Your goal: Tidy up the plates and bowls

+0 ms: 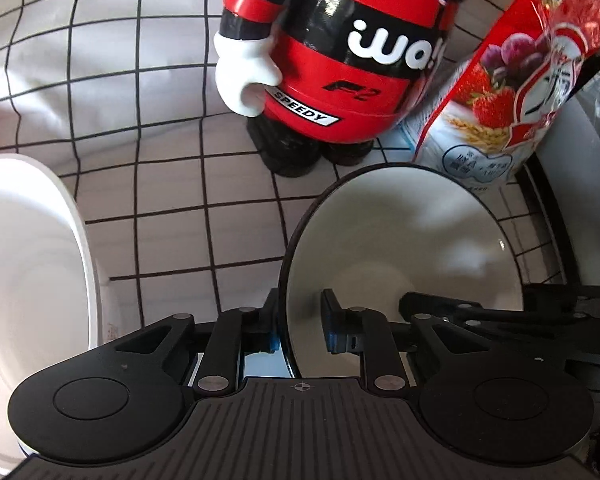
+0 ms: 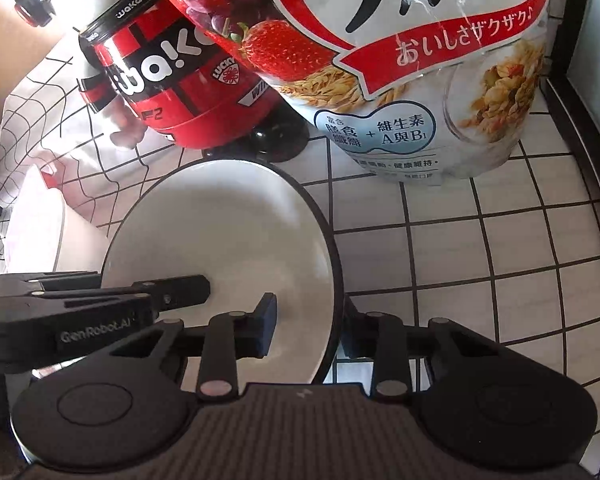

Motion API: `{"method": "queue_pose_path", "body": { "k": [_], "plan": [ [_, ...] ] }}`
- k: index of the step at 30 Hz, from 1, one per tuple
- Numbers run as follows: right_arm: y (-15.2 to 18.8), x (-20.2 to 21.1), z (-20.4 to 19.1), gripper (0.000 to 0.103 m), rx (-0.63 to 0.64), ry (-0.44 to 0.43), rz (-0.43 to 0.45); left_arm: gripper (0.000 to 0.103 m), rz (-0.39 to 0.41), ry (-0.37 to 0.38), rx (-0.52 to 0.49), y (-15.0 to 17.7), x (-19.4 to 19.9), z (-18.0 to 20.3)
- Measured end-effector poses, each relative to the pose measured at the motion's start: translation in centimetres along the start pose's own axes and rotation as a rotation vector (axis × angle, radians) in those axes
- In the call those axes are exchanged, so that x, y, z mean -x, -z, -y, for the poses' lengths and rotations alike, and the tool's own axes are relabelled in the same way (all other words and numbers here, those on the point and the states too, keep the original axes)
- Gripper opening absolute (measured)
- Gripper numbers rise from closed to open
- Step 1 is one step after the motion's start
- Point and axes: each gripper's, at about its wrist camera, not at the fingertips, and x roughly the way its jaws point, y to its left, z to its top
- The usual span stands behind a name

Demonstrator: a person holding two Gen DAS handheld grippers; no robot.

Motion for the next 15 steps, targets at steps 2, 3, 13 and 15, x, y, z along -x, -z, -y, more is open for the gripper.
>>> {"method": "queue_pose_path", "body": {
  "k": [2, 3, 13, 15],
  "plan": [
    [0.1, 0.1, 0.1, 0.031, -0.016, -0.006, -0.012, 0.022, -0.005, -0.02, -0.017, 0.1, 0.1, 0.4],
    [0.2, 0.2, 0.0, 0.031, -0.016, -0.009, -0.014, 0.022, -0.006, -0.025, -0.017, 0.2, 0.2, 0.4],
    [0.2, 2.6, -1.5, 0.031, -0.001, -0.035, 0.025, 0.026, 0.051, -0.009, 0.004, 0.1, 4.3, 0.0],
    [0.3, 3.5, -2.0, 0.031, 0.007, -0.037, 0.042, 0.026, 0.07, -0.006, 0.006, 0.2, 5.5, 0.0]
  ]
}}
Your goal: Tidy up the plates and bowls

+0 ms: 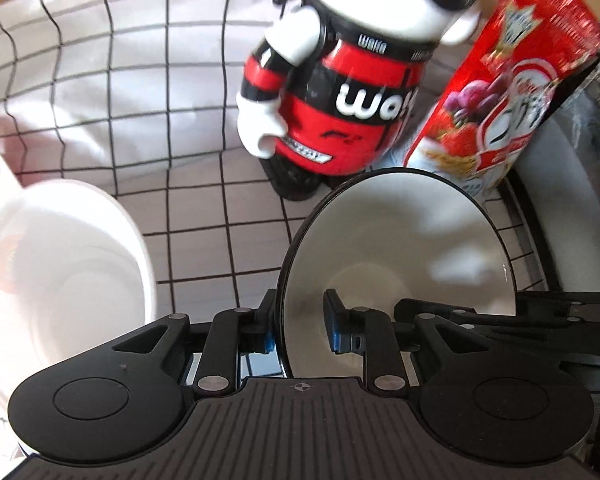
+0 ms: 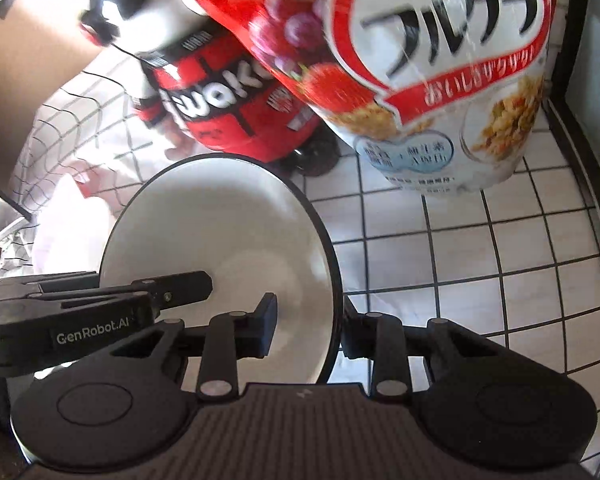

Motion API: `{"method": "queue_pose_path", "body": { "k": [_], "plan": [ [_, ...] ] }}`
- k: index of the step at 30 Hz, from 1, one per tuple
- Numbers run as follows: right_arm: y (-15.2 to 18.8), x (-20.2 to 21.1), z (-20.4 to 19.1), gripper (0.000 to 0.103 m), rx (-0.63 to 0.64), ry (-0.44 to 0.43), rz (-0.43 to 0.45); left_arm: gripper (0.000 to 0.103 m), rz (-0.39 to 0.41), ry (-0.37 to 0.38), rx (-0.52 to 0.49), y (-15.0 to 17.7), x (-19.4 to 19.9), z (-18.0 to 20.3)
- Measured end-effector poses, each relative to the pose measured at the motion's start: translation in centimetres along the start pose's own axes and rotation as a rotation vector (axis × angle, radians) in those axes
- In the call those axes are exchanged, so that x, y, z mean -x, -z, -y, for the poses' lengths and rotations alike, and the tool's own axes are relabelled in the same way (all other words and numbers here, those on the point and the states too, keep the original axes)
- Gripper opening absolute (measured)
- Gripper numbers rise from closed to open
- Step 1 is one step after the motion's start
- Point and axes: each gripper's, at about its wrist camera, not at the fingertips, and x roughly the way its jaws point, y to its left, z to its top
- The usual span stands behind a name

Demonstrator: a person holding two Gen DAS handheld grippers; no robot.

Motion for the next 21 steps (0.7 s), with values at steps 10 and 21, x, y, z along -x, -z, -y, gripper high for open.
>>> {"method": "queue_pose_path", "body": {
  "k": [10, 21],
  "plan": [
    [2.5, 6.0, -2.0, 0.032, 0.03, -0.018, 0.057, 0.034, 0.035, 0.006, -0.054, 1.6, 6.5, 2.2],
    [9.3, 9.3, -1.6, 0.032, 0.066, 0.036, -0.008, 0.034, -0.054, 0.061, -0.153, 8.6, 7.3, 4.7]
  ]
}}
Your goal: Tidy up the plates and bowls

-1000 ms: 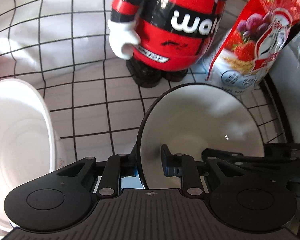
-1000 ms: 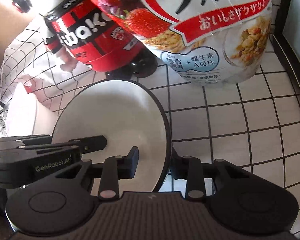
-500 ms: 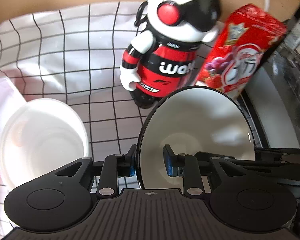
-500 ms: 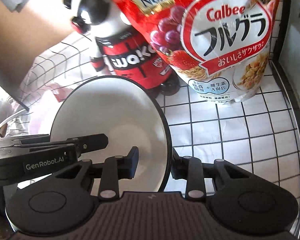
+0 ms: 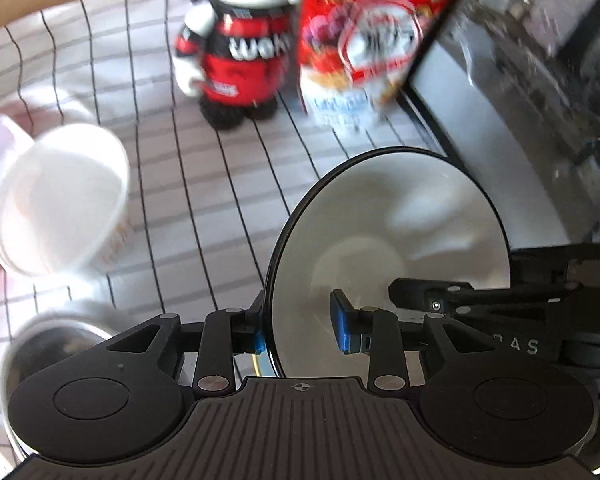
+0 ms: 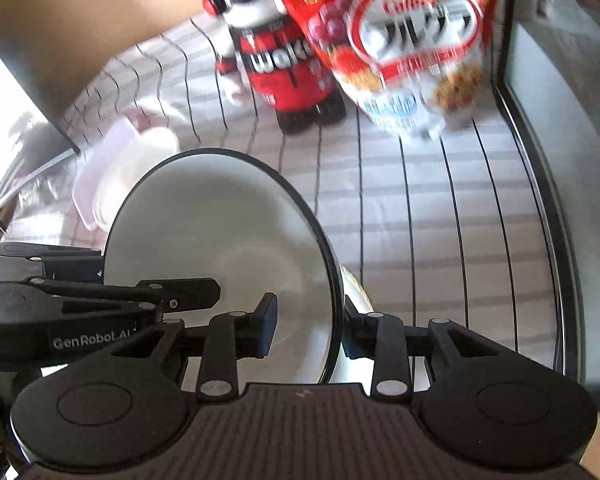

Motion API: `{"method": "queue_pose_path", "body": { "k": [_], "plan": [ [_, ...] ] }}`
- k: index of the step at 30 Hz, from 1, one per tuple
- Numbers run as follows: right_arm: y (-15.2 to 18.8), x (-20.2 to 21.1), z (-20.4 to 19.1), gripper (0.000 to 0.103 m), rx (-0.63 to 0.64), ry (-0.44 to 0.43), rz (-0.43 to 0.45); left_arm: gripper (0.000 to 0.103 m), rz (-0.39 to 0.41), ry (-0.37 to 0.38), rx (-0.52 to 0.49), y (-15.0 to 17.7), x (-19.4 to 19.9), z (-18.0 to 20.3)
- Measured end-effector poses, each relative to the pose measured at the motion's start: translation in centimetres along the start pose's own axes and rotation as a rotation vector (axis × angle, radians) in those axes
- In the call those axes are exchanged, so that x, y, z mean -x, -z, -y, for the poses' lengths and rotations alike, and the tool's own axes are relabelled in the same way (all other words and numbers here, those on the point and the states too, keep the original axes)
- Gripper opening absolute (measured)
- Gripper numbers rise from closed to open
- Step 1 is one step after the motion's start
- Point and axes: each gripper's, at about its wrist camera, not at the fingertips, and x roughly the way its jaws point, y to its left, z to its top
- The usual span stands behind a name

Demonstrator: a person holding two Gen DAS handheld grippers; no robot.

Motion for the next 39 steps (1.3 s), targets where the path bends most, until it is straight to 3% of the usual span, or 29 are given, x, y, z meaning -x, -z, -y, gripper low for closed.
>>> {"method": "queue_pose_path", "body": {
  "k": [7, 17, 31, 39],
  "plan": [
    [3.4, -2.3, 1.0, 0.033, -0.054, -0.003, -0.087, 0.033, -0.06, -0.03, -0.069, 3.2, -2.2, 1.0],
    [3.2, -2.4, 0.8, 0.033, -0.037, 0.007, -0.072, 0.024, -0.044, -0.024, -0.064, 3.4, -2.3, 0.3],
    [2.6, -1.4, 1.3, 0.036, -0.065, 0.007, -0.061, 0.023, -0.06, 0.042, -0.008, 3.1, -1.6, -0.9],
    [2.7, -1.4, 0.9, 0.036, -0.037, 0.027, -0.052, 0.025, -0.058, 0.026, -0.024, 3.3, -1.1, -0.5]
  ]
}}
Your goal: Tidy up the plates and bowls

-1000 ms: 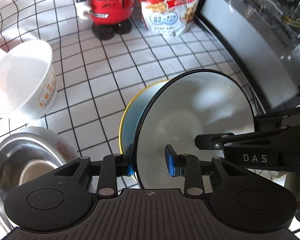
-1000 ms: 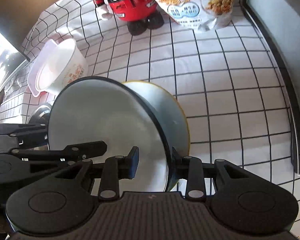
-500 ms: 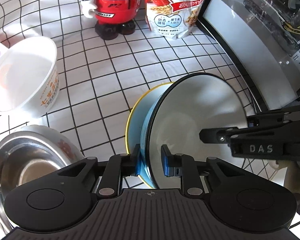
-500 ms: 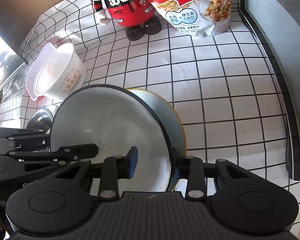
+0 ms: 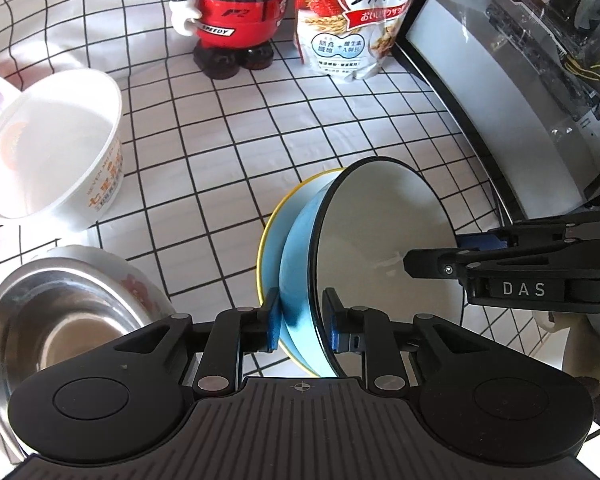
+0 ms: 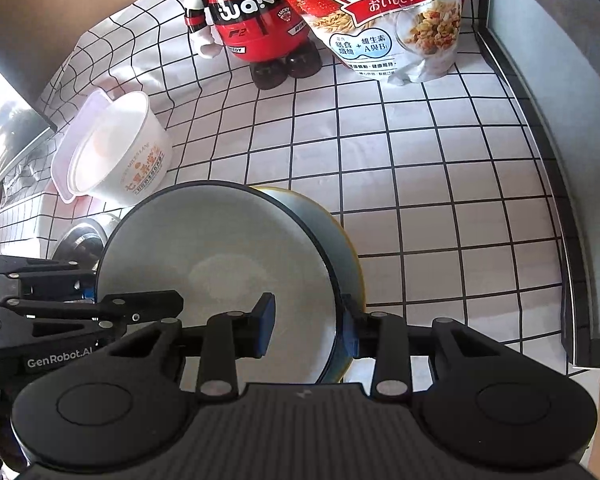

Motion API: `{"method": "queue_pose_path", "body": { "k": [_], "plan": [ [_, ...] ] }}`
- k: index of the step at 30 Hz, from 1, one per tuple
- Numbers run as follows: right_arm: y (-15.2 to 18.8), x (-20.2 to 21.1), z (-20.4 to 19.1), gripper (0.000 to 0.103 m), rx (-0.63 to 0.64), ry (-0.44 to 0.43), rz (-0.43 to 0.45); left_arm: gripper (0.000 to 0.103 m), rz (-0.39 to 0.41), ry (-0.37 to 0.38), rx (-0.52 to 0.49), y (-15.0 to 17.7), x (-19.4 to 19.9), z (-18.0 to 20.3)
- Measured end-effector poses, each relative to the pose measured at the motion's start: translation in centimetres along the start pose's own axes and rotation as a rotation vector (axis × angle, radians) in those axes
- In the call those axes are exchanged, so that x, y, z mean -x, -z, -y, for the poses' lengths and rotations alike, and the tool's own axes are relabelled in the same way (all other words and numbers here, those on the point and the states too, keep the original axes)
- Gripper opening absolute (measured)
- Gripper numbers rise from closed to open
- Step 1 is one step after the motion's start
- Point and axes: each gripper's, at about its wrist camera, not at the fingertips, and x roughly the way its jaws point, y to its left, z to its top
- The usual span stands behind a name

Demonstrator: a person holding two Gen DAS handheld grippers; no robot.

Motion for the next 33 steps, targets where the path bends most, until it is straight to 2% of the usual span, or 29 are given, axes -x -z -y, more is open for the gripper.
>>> {"method": "queue_pose_path", "body": {
  "k": [8, 12, 21, 25, 30, 33],
  "plan": [
    [0.2, 0.7, -0.3, 0.036, 0.02, 0.015, 0.021, 0.028, 0.001, -0.028, -0.026, 0.3, 0.1, 0.4],
    [0.3, 1.0, -0.1, 0.036, 0.016, 0.014, 0.032, 0.026, 0.003, -0.043, -0.034, 0.3, 0.2, 0.5],
    [0.2, 1.6, 0.1, 0.038, 0.014, 0.009, 0.058, 0.025, 0.02, -0.031, 0.002, 0.1, 1.0, -0.3],
    [0.4, 2.2, 0.3, 0.038, 0.018, 0.005, 0.091, 0.025, 0.059, -0.049, 0.031, 0.4, 2.1, -0.9],
    [0.0, 2.6, 0.8, 0.039, 0.01, 0.042, 0.134, 0.025, 0.086, -0.014, 0.073, -0.1, 2.7, -1.7],
    [0.0, 2.5, 1.0, 0.046, 0.008, 0.055, 0.139, 0.025, 0.102, 0.008, 0.078, -0.6, 2.6, -1.6]
  ]
}}
